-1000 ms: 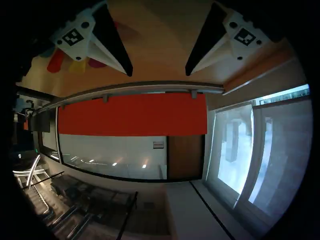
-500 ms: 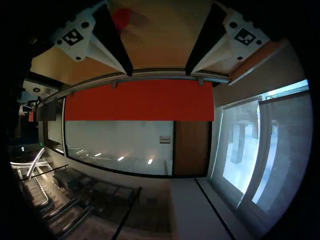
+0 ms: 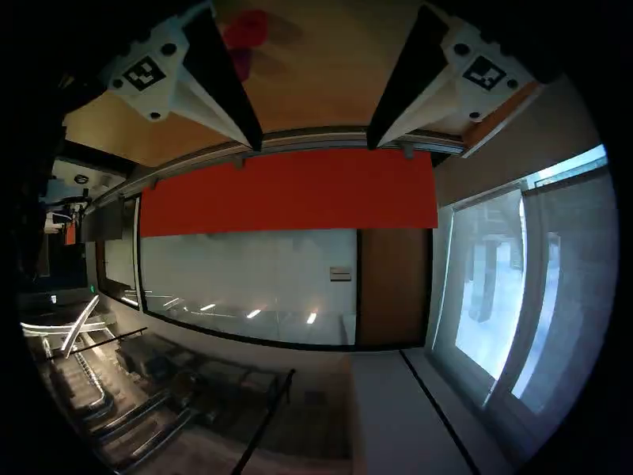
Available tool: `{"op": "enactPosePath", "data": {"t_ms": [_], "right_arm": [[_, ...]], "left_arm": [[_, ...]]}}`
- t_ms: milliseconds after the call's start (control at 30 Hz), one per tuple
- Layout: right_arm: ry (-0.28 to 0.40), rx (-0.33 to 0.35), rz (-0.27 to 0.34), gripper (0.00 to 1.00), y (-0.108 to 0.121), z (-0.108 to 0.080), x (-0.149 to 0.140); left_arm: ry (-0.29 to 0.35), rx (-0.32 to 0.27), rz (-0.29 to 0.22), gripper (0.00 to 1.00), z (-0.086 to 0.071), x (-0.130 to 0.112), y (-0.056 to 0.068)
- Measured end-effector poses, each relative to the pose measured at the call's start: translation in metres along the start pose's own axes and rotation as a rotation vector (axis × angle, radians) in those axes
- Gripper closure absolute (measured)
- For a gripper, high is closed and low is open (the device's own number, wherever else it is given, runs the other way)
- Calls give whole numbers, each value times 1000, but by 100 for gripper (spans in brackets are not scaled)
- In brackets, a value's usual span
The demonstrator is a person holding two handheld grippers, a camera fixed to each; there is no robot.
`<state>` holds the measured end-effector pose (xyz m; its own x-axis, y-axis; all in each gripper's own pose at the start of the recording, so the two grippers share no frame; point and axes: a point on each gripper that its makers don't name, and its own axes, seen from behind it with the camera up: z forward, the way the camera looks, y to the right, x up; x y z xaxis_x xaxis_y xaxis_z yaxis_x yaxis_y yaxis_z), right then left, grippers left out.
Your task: Pour water
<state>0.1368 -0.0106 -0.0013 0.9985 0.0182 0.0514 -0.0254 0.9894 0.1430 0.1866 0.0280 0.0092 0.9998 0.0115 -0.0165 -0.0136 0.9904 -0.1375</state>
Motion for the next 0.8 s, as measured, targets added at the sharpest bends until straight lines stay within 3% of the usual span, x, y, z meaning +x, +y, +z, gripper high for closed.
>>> {"op": "enactPosePath", "data": {"t_ms": [233, 800], "right_arm": [[5, 106, 9, 0, -19, -2, 8], [-2, 435, -7, 0, -86, -19, 16]], "left_arm": [[-18, -102, -4, 2, -2, 1, 19], [-17, -378, -15, 2, -20, 11, 75]]}}
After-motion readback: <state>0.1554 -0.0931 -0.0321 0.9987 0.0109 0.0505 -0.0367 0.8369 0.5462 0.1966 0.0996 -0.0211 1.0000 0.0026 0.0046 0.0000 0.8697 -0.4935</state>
